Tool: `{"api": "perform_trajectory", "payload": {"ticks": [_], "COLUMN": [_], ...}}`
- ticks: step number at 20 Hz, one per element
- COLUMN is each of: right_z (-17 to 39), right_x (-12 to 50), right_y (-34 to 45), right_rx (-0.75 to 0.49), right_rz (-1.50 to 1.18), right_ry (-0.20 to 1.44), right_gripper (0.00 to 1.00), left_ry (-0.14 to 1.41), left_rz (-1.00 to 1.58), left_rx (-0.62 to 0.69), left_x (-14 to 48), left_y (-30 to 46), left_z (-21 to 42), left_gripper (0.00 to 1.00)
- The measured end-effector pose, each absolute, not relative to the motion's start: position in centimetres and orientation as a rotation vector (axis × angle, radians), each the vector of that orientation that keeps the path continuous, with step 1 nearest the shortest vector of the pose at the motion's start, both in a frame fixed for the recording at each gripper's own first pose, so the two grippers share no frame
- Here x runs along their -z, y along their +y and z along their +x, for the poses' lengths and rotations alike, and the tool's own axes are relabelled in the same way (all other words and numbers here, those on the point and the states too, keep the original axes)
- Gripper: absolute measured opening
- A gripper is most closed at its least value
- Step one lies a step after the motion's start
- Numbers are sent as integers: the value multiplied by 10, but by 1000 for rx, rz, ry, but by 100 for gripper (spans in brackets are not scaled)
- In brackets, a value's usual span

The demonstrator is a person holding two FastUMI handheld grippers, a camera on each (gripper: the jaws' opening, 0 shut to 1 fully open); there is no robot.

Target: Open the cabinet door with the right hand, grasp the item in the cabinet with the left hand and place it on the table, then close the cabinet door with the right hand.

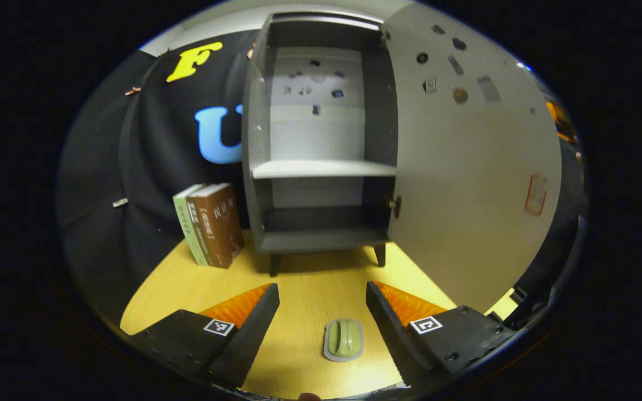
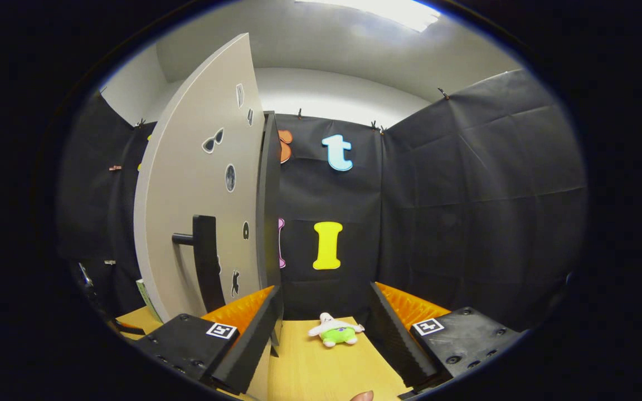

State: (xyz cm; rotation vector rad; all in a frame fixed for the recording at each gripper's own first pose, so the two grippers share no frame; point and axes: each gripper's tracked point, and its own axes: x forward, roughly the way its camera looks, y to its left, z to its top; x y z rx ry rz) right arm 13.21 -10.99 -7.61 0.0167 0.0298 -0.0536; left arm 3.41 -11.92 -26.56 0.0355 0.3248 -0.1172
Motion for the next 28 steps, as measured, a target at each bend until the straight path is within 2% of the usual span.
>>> {"api": "perform_trajectory", "payload": {"ticks": [6,11,20,28], "right_z": [124,126,124,117], "right_x": [69,72,69,76], "right_y": [-106,-90,-66,-7], "right_rx": [88,76,93,67], "right_rz": [12,102,62,108], "right_ry": [37,71,50,40], "right_gripper": [98,98,97,97], "left_ry": [179,130,127,116], "left_rz": [69,62,60,64], "left_rx": [43,44,82,99], "left_x": [156,104,97,87], "left_y": [-69,-39,-6,4], "left_z": [10,-2,-11,-19], "left_gripper": [99,99,98,99]}}
